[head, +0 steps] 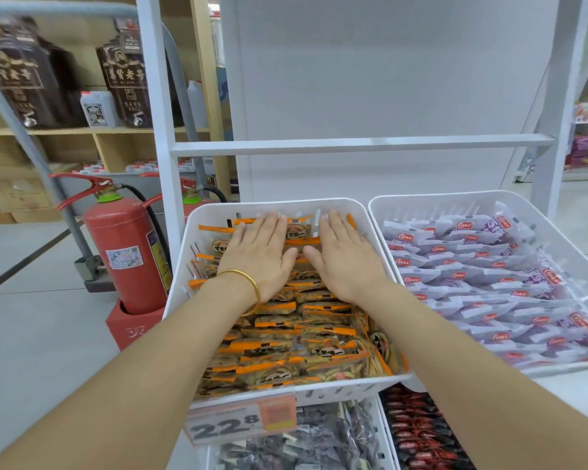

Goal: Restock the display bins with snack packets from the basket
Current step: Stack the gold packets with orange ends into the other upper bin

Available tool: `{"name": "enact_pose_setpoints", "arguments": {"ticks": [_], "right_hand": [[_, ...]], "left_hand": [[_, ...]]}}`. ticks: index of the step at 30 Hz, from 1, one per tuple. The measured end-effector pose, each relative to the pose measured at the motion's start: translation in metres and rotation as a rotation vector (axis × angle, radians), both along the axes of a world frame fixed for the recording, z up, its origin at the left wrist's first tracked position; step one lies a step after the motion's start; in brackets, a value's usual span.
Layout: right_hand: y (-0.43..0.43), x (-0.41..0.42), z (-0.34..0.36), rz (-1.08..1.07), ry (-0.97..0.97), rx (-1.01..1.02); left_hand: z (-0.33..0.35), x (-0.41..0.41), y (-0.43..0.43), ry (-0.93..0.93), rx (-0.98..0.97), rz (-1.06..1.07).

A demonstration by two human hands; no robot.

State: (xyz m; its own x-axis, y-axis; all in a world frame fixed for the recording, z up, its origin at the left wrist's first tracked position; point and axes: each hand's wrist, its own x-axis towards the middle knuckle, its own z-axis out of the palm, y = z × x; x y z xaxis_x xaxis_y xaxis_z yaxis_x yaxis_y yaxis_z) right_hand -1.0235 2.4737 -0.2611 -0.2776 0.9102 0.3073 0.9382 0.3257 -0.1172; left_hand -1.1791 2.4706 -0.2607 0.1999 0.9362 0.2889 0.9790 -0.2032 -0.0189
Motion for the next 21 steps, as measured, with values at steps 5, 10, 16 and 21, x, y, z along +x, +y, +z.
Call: {"name": "enact_pose_setpoints", "arguments": {"ticks": [5, 10, 16, 21], "right_hand": [[0.001, -0.002, -0.006, -0.041, 0.0, -0.005], [0.004, -0.002, 0.012, -0.012, 0.088, 0.171], [0.011, -0.008, 0.022, 0.0, 0.12, 0.027], [0.016, -0.009, 0.021, -0.028, 0.376, -0.058]], "left_hand": [[0.002, 0.003, -0.004, 0.03, 0.028, -0.01], [0.006, 0.0, -0.005, -0.098, 0.112, -0.071], [0.005, -0.021, -0.004, -0.159, 0.179, 0.034], [0.003, -0.025, -0.006, -0.09, 0.13, 0.044]]}}
